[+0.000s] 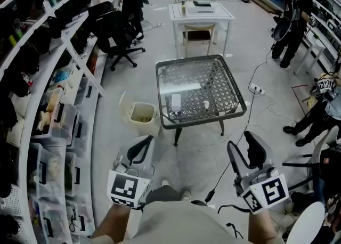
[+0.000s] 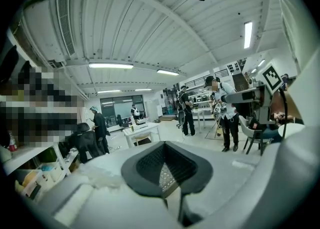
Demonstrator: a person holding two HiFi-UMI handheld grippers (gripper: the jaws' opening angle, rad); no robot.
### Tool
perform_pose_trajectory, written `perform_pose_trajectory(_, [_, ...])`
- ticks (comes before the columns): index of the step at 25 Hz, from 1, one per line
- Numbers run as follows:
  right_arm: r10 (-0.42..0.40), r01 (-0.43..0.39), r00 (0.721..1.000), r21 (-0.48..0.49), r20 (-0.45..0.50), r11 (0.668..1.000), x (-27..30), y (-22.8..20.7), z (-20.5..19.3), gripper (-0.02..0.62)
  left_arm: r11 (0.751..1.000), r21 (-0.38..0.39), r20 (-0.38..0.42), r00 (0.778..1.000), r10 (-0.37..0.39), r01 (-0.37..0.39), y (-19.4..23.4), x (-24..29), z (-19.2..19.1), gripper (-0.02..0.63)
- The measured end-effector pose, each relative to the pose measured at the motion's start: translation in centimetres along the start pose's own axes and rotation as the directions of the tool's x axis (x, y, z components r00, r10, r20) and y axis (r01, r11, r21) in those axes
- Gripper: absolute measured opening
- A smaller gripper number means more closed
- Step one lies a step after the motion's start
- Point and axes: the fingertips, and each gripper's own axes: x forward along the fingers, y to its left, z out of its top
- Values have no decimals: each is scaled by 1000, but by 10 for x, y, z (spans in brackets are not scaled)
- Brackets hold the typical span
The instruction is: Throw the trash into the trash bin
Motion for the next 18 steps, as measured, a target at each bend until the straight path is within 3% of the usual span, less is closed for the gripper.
perform_pose_trajectory(12, [29,-28,998,20,-60,999,49,-2,-25,215,1000,-16,-32,999,9,-10,28,29,-20,3])
perform_pose_trajectory(18, [39,-37,995,31,-87,999,100,-2,-34,215,1000,-24,-35,999,14,-14,65,55,-29,3])
